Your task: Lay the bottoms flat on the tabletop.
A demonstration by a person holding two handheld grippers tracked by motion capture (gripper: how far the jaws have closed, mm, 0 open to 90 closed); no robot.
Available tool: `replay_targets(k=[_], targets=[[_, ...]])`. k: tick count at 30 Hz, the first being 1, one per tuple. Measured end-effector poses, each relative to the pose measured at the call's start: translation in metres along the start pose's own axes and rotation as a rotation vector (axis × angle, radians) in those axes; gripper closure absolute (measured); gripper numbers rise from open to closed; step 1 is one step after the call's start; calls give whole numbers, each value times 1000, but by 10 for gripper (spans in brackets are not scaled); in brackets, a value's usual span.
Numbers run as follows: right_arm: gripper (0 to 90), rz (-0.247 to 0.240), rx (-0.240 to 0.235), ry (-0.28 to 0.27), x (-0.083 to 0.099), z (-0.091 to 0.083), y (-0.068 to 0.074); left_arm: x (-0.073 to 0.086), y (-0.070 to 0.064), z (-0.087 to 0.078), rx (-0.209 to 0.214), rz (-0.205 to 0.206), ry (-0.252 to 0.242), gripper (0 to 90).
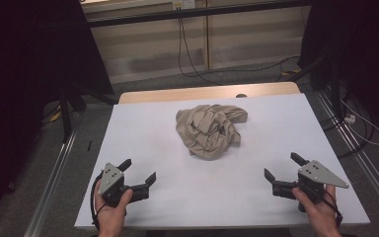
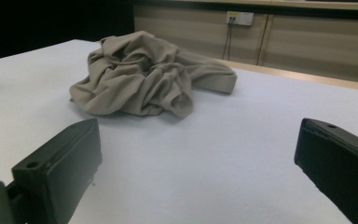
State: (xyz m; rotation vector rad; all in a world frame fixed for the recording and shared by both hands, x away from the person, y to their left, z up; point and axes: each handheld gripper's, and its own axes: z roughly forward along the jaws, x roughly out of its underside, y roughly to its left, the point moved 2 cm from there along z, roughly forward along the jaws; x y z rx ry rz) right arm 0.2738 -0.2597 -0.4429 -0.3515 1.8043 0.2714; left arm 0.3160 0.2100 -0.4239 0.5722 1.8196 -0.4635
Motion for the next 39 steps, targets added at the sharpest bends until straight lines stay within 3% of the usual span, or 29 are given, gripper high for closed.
replay_targets(k=[3, 10, 18, 20, 21, 24, 25, 27, 30, 32, 33, 34, 36, 38, 39], targets=[[13, -15, -11, 21, 2, 2, 2, 0, 0, 3, -3, -22, 15, 35], [12, -27, -27, 18, 2, 4, 5, 0, 1, 12, 27, 16, 33, 35], [25, -37, -33, 22, 2, 7, 6, -1, 0, 27, 35, 15, 76, 36], [25, -43, -41, 18, 1, 10, 9, -1, -2, 32, 81, 12, 108, 36], [25, -43, -41, 18, 1, 10, 9, -1, -2, 32, 81, 12, 108, 40], [27, -45, -62, 26, 1, 12, 12, -1, -3, 33, 99, 12, 114, 42], [28, -14, -103, 52, 2, 13, 14, -1, -2, 35, 96, 18, 102, 43], [28, -9, -112, 62, 2, 14, 15, -1, -2, 36, 93, 16, 100, 44], [28, -39, -121, 61, 0, 19, 23, -2, -2, 44, 106, -4, 99, 50], [27, -44, -136, 65, 0, 21, 25, -3, -3, 48, 123, -23, 124, 53], [25, -57, -169, 81, 0, 25, 28, -4, -5, 49, 159, -32, 129, 54], [25, -57, -169, 81, 0, 25, 28, -6, -6, 49, 170, -33, 124, 54], [24, -56, -181, 96, 1, 31, 30, -9, -10, 50, 169, 3, 114, 54], [23, -53, -186, 95, -1, 36, 32, -13, -12, 54, 178, 6, 117, 54], [21, -63, -200, 90, -4, 41, 35, -15, -13, 61, 202, -10, 129, 54]])
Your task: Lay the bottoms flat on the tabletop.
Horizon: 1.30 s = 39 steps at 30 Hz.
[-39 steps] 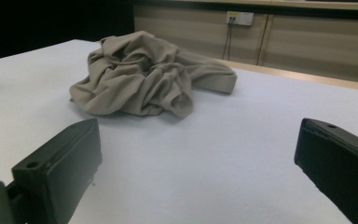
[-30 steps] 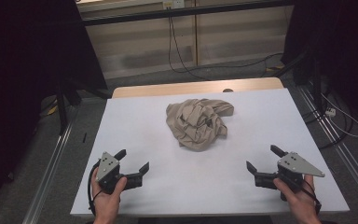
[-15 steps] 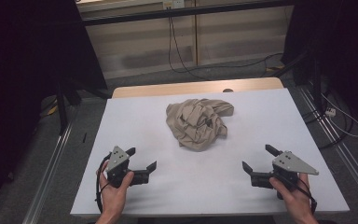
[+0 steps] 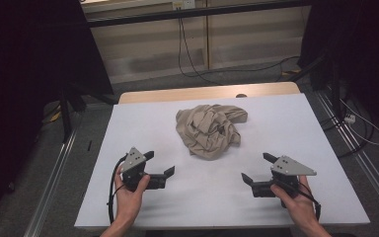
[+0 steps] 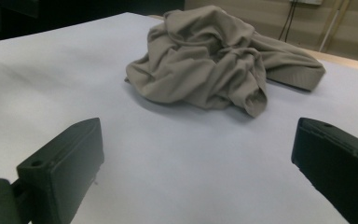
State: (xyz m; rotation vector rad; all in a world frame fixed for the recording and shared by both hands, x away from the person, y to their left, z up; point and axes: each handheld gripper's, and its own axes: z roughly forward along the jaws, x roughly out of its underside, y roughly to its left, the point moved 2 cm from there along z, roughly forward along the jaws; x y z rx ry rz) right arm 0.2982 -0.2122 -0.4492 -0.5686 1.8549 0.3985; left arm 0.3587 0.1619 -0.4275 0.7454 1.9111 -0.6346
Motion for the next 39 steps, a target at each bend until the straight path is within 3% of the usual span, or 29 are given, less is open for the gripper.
replay_targets(k=[3, 7, 13, 14, 15, 16, 19, 33, 35, 37, 39], targets=[[17, -13, -23, 8, -4, 4, 1, -4, -2, 8, 16, 9, 38, 53], [17, -28, -52, 9, -8, 15, 1, -10, -4, 20, 19, 46, 33, 54], [22, -8, -12, 29, -16, 31, -7, -19, 3, 39, 12, 50, 59, 73], [25, -29, 6, 35, -19, 35, -10, -24, 4, 44, -20, 51, 51, 73], [25, -29, 6, 35, -19, 35, -10, -24, 4, 44, -20, 51, 51, 74], [28, -31, 11, 34, -21, 37, -12, -25, 4, 47, -10, 81, 50, 74], [46, -20, 18, 37, -26, 44, -17, -28, 7, 56, -19, 118, 48, 74], [159, -31, 18, 23, -49, 88, -32, -49, 13, 91, -36, 129, 39, 60], [154, -39, 8, 74, -56, 98, -35, -50, 16, 98, -33, 117, 40, 61], [124, -29, 2, 96, -62, 108, -38, -49, 19, 101, -42, 108, 28, 133], [80, -1, -14, 140, -67, 119, -42, -48, 22, 107, -52, 91, 21, 130]])
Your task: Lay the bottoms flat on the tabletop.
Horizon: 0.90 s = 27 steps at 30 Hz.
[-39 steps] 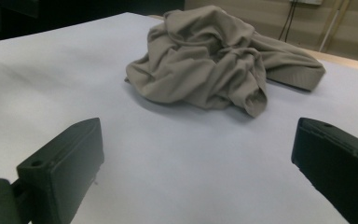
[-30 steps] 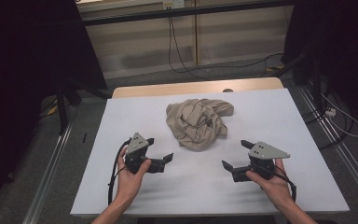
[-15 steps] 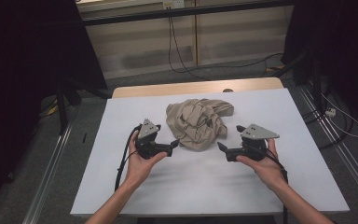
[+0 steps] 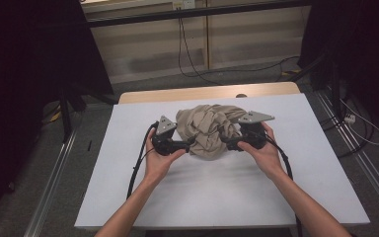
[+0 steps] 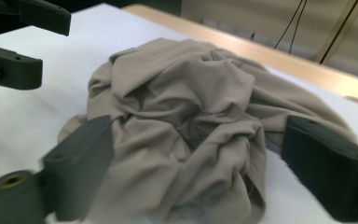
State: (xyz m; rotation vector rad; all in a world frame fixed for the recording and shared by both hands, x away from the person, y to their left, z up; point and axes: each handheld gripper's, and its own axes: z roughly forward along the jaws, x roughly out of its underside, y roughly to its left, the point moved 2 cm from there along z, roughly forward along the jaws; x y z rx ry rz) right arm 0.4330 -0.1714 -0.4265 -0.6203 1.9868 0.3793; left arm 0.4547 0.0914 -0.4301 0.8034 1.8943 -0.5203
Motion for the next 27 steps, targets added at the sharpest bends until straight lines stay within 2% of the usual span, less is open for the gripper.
replay_targets(k=[1, 2, 3, 5, 6, 7, 8, 9, 10, 11, 13, 15, 17, 18, 19, 20, 21, 22, 24, 25, 26, 27], targets=[[94, -3, -9, 20, -4, 10, -1, 0, 2, 3, -2, -10, 10, 129], [94, -3, -9, 20, -4, 10, -1, 1, 2, 5, -3, -14, 16, 129], [67, -6, -25, 38, -6, 22, -1, 2, 3, 8, -7, -18, 30, 132], [67, -8, -32, 49, -5, 26, -1, 6, 4, 15, -9, -19, 68, 137], [69, -9, -36, 66, -4, 33, 0, 8, 4, 18, -8, -30, 91, 144], [110, -18, -35, 110, 0, 43, 2, 10, 4, 20, -8, -45, 107, 184], [133, -33, -14, 128, 2, 46, 3, 14, 3, 23, -16, -61, 139, 197], [133, -33, -14, 128, 2, 46, 3, 14, 3, 23, -16, -61, 139, 199], [122, -47, -36, 146, 6, 55, 8, 17, 2, 26, -2, -65, 161, 199], [122, -47, -36, 146, 6, 55, 8, 18, 1, 27, 7, -67, 169, 199], [113, -52, -55, 173, 9, 62, 13, 21, -1, 30, 14, -25, 201, 199], [119, -74, -66, 211, 13, 69, 18, 23, -3, 33, 14, -34, 200, 199], [154, -100, -55, 233, 19, 76, 22, 25, -3, 34, 11, -43, 208, 199], [214, -94, -59, 232, 19, 75, 22, 26, -2, 35, 22, -41, 229, 198], [363, -95, -81, 234, 19, 73, 22, 27, -3, 36, 31, -57, 225, 195], [506, -115, -95, 238, 19, 69, 23, 29, -2, 38, 32, -37, 233, 195], [506, -115, -95, 238, 19, 69, 23, 30, -2, 39, 33, -37, 236, 195], [571, -128, -96, 240, 19, 67, 24, 32, -2, 41, 32, -24, 246, 195], [682, -155, -97, 233, 19, 62, 27, 34, -3, 43, 38, -28, 257, 207], [744, -165, -114, 224, 20, 54, 30, 33, -3, 43, 43, -14, 258, 284], [744, -165, -114, 224, 20, 54, 30, 33, -4, 43, 50, -14, 261, 284], [752, -165, -122, 220, 21, 51, 31, 34, -6, 42, 60, -19, 267, 333]])
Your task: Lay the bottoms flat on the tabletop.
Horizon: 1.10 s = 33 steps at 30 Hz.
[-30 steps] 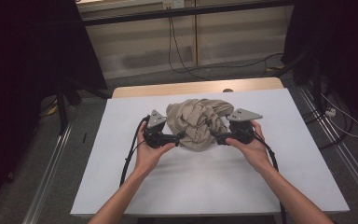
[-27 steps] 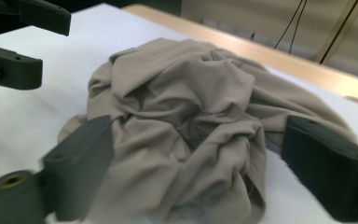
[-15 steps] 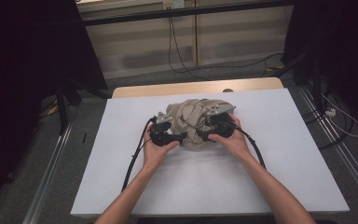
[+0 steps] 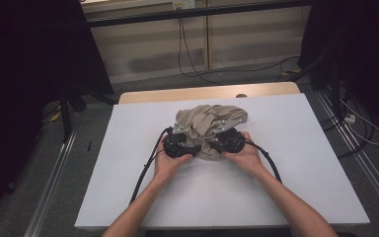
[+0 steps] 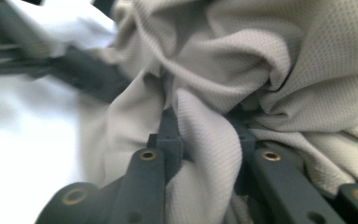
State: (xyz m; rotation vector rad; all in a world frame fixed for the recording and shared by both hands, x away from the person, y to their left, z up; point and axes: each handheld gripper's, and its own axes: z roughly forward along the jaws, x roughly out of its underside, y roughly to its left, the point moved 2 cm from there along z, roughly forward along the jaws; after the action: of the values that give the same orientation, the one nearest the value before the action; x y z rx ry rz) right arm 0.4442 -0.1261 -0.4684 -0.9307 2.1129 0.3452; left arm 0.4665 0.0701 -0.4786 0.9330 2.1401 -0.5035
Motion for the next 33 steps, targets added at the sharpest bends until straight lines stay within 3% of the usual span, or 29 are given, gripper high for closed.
replay_targets(k=[1, 2, 3, 4, 7, 10, 15, 17, 25, 26, 33], targets=[[758, 2, -8, -8, 3, -4, 2, 0, -1, 0, 4, 4, 0, 371], [761, 12, -22, -18, 7, -9, 5, 0, -5, -2, 47, 4, 0, 527], [761, 12, -22, -18, 7, -9, 5, 0, -5, -2, 47, 4, 0, 622], [762, 12, -27, -26, 12, -13, 8, 0, -8, -3, 73, -5, 3, 727], [763, -1, -30, -23, 14, -17, 11, 1, -13, -6, 93, -22, 10, 801], [764, 5, -55, -31, 18, -24, 15, 3, -19, -13, 119, -30, 28, 825], [765, 5, -99, -21, 27, -40, 27, 9, -37, -32, 157, 21, 56, 832], [765, 8, -110, -22, 28, -43, 29, 11, -40, -37, 171, 21, 56, 832], [766, -3, -178, -38, 41, -68, 60, 31, -60, -66, 250, 51, 72, 832], [766, -12, -193, -38, 46, -75, 68, 36, -67, -73, 277, 54, 72, 832], [765, 6, -225, -47, 59, -96, 85, 47, -87, -93, 330, 80, 77, 833]])
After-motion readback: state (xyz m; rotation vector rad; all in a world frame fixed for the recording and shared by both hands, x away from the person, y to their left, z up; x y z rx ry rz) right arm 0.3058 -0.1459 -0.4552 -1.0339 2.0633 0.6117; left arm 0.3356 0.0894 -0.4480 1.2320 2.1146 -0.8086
